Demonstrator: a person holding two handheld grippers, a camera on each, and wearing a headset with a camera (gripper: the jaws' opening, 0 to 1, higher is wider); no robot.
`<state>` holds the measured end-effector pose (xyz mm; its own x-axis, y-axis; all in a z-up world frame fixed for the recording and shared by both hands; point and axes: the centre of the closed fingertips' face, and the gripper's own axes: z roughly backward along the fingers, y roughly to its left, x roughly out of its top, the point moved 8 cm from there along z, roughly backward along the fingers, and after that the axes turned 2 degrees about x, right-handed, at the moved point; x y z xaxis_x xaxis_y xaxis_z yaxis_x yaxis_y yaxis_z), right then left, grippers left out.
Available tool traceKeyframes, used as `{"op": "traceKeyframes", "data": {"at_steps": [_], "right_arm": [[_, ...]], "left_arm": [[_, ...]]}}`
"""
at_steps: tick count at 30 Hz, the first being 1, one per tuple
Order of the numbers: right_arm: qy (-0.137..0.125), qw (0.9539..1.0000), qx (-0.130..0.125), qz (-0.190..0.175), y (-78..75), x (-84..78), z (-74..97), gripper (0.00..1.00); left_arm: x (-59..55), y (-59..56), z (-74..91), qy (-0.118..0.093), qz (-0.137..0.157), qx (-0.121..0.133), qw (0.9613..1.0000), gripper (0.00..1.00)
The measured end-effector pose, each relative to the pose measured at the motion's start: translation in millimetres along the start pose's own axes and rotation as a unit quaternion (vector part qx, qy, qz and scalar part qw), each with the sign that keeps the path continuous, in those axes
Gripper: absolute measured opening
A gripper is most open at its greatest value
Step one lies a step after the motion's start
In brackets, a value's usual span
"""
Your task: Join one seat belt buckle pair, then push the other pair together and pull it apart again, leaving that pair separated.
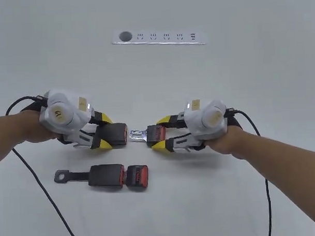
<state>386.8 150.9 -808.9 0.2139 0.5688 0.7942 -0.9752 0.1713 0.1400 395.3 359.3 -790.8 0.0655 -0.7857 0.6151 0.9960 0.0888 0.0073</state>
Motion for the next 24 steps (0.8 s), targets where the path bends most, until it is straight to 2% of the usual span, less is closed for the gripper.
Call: {"op": "traceKeyframes", "data": {"at_steps": [24], "right_arm": [[0.011,0.9994,-0.025,-0.019,-4.7,-38.1,55.4,0.36]], "left_arm": [[0.5,-0.1,-0.4,0.01,0.001,-0.003,0.9999,0.35]]}}
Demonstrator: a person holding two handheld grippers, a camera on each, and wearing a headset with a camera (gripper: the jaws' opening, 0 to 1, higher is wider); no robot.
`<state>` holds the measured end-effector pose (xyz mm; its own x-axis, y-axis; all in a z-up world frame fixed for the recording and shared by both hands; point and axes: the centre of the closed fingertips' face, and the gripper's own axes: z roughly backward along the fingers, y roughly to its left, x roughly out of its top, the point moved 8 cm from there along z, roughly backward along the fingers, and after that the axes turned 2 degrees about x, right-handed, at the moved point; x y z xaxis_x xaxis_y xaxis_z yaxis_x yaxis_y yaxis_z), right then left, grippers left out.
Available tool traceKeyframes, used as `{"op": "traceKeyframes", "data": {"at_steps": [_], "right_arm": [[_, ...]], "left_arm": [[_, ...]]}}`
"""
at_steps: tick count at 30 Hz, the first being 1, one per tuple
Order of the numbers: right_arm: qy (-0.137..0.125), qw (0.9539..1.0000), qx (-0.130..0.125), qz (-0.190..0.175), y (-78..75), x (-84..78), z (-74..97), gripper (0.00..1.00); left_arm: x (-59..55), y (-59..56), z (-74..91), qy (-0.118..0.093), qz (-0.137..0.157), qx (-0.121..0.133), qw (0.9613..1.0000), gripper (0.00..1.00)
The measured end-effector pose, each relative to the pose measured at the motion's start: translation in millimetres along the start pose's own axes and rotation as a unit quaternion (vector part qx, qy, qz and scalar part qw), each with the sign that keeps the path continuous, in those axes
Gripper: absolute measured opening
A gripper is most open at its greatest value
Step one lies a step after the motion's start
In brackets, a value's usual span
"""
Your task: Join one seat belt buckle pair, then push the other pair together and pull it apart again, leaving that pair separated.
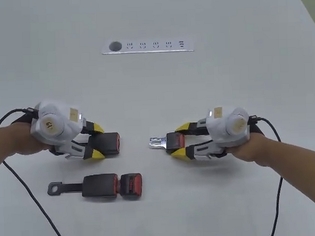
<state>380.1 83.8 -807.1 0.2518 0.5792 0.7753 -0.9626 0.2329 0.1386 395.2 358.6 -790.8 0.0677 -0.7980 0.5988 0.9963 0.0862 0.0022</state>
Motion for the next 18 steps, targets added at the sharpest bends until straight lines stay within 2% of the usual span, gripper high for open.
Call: {"op": "traceKeyframes", "data": {"at_steps": [7,18], "right_arm": [[0.0,1.0,-0.005,-0.004,-0.6,-11.6,14.8,0.36],[0.007,0.9998,-0.014,-0.009,-2.7,-24.4,29.1,0.36]], "left_arm": [[0.9,-0.3,0.0,0.004,0.0,0.0,1.0,0.35],[1.9,-0.5,0.0,0.008,0.003,0.001,1.0,0.35]]}}
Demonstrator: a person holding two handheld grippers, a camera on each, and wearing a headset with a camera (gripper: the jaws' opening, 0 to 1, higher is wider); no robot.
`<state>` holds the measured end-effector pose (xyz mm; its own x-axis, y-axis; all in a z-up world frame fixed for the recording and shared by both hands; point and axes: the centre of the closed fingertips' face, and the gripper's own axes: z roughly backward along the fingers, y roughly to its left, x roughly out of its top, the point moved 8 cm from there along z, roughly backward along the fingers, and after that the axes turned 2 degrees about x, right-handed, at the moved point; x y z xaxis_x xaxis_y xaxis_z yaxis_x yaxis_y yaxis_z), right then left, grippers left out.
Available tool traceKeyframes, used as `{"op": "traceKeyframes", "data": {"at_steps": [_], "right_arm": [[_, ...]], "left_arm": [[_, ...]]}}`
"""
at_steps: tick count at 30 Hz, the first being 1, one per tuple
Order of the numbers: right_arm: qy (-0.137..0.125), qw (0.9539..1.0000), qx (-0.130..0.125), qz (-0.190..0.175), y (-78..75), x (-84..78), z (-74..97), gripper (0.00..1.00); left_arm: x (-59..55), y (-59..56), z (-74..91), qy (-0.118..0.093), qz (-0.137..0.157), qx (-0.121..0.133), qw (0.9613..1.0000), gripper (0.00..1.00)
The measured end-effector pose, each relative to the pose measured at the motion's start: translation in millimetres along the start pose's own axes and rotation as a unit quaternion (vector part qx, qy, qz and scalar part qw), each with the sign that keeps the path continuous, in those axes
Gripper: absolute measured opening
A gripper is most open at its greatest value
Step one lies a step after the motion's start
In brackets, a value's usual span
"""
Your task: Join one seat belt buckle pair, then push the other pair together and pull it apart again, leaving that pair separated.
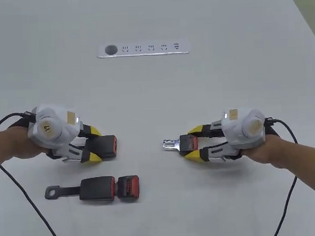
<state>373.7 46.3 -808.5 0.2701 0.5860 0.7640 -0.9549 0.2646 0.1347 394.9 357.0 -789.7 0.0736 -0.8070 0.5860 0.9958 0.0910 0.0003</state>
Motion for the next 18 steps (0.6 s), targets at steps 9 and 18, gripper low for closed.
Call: {"op": "traceKeyframes", "data": {"at_steps": [9,18], "right_arm": [[-0.001,1.0,-0.001,0.001,-2.1,-5.7,6.2,0.37],[0.019,0.9998,-0.004,0.005,-0.7,-2.3,6.5,0.37]], "left_arm": [[1.5,-0.6,0.2,0.005,-0.003,-0.001,1.0,0.35],[6.3,-0.3,-0.4,0.018,0.023,0.003,0.9996,0.36]]}}
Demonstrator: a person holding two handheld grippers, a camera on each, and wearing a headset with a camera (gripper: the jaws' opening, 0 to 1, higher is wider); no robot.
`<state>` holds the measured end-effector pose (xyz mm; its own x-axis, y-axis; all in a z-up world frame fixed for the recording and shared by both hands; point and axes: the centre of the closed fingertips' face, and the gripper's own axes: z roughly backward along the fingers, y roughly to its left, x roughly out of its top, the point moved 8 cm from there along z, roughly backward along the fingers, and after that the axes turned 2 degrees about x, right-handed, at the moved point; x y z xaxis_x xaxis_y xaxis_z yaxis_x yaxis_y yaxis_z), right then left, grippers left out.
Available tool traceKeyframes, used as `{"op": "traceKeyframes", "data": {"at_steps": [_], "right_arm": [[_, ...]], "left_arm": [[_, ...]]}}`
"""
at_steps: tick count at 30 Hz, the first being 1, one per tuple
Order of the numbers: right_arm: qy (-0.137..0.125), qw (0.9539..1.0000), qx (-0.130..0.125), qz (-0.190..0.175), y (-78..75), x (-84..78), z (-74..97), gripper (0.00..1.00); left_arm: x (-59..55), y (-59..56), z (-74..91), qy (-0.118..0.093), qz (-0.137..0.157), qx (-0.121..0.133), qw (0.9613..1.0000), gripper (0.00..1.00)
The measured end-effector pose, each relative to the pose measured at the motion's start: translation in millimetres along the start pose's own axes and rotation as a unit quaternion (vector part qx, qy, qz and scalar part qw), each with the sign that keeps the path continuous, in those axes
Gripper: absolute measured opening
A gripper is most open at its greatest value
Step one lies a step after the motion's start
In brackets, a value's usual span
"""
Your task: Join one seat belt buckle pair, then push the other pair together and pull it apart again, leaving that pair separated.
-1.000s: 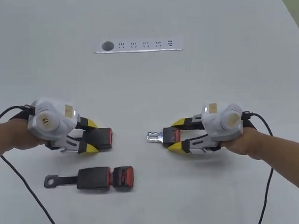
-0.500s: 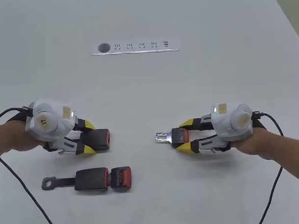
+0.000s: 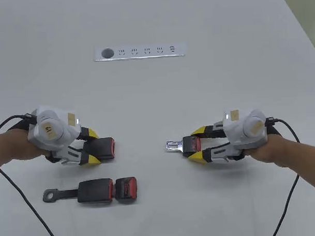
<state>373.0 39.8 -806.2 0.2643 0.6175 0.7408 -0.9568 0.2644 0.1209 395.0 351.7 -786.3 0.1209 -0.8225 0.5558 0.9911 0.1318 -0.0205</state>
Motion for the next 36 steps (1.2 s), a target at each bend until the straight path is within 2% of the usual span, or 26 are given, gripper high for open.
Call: {"op": "traceKeyframes", "data": {"at_steps": [1,2,3,5,8,10,12,14,16,17,18,20,22,23,24,27,28,31,32,35,36], "right_arm": [[0.002,0.9999,-0.003,-0.01,-0.3,0.7,0.0,0.38],[-0.004,0.9987,-0.004,-0.05,2.7,1.3,0.5,0.39],[-0.01,0.9979,0.0,-0.063,3.6,2.8,0.9,0.43],[-0.024,0.9978,-0.009,-0.061,4.2,5.4,4.2,0.53],[-0.034,0.9972,-0.041,-0.053,6.3,9.1,9.9,0.59],[-0.038,0.9963,-0.054,-0.055,7.7,10.6,11.3,0.66],[-0.042,0.9942,-0.082,-0.056,7.0,12.9,13.3,0.75],[-0.049,0.9914,-0.103,-0.064,8.7,16.9,15.8,0.81],[-0.053,0.9866,-0.136,-0.073,8.8,20.0,19.6,0.84],[-0.06,0.9822,-0.159,-0.08,9.0,22.9,22.2,0.85],[-0.068,0.978,-0.172,-0.096,10.4,25.3,23.7,0.87],[-0.073,0.9704,-0.205,-0.105,11.4,27.8,27.1,0.87],[-0.09,0.9641,-0.221,-0.117,15.2,33.0,28.5,0.88],[-0.097,0.9607,-0.23,-0.12,18.6,36.8,29.8,0.9],[-0.099,0.9592,-0.236,-0.121,22.0,39.1,29.9,0.92],[-0.105,0.9545,-0.251,-0.123,33.8,47.6,31.8,0.96],[-0.109,0.9518,-0.259,-0.123,38.8,51.4,33.6,0.96],[-0.124,0.9488,-0.262,-0.126,49.7,57.6,35.6,0.97],[-0.123,0.9484,-0.264,-0.125,54.6,59.0,36.1,0.97],[-0.123,0.9485,-0.266,-0.12,62.6,61.1,36.2,0.99],[-0.123,0.9486,-0.268,-0.115,66.4,62.6,36.6,0.99]], "left_arm": [[1.6,-0.2,0.2,-0.001,0.004,0.0,1.0,0.37],[1.9,-0.6,1.5,0.005,0.028,0.012,0.9995,0.4],[3.8,0.3,1.7,0.002,0.03,0.015,0.9994,0.5],[9.1,0.8,5.1,-0.018,0.045,0.024,0.9985,0.63],[11.1,3.5,13.5,-0.029,0.067,0.046,0.9963,0.64],[12.3,3.4,19.2,-0.039,0.097,0.058,0.9928,0.7],[12.7,3.9,25.5,-0.047,0.125,0.077,0.988,0.81],[11.8,2.8,32.1,-0.053,0.146,0.091,0.9837,0.86],[10.0,0.3,40.8,-0.061,0.171,0.109,0.9774,0.86],[8.6,-2.5,45.7,-0.067,0.189,0.117,0.9726,0.87],[7.3,-4.6,48.7,-0.069,0.2,0.121,0.9699,0.88],[2.8,-9.9,57.3,-0.071,0.217,0.133,0.9646,0.9],[-1.5,-15.0,66.5,-0.078,0.238,0.154,0.9557,0.93],[-2.9,-18.5,72.1,-0.087,0.251,0.165,0.9499,0.94],[-3.6,-21.4,76.1,-0.091,0.255,0.173,0.9468,0.95],[-7.1,-32.3,88.4,-0.095,0.253,0.195,0.9427,0.96],[-9.9,-37.8,93.0,-0.089,0.254,0.201,0.9419,0.98],[-13.1,-50.8,104.8,-0.1,0.27,0.211,0.9343,1.0],[-13.8,-55.7,109.8,-0.107,0.273,0.22,0.9305,1.0],[-16.0,-67.0,117.9,-0.124,0.282,0.233,0.9223,1.0],[-18.3,-72.0,120.9,-0.133,0.294,0.241,0.9151,1.0]]}}
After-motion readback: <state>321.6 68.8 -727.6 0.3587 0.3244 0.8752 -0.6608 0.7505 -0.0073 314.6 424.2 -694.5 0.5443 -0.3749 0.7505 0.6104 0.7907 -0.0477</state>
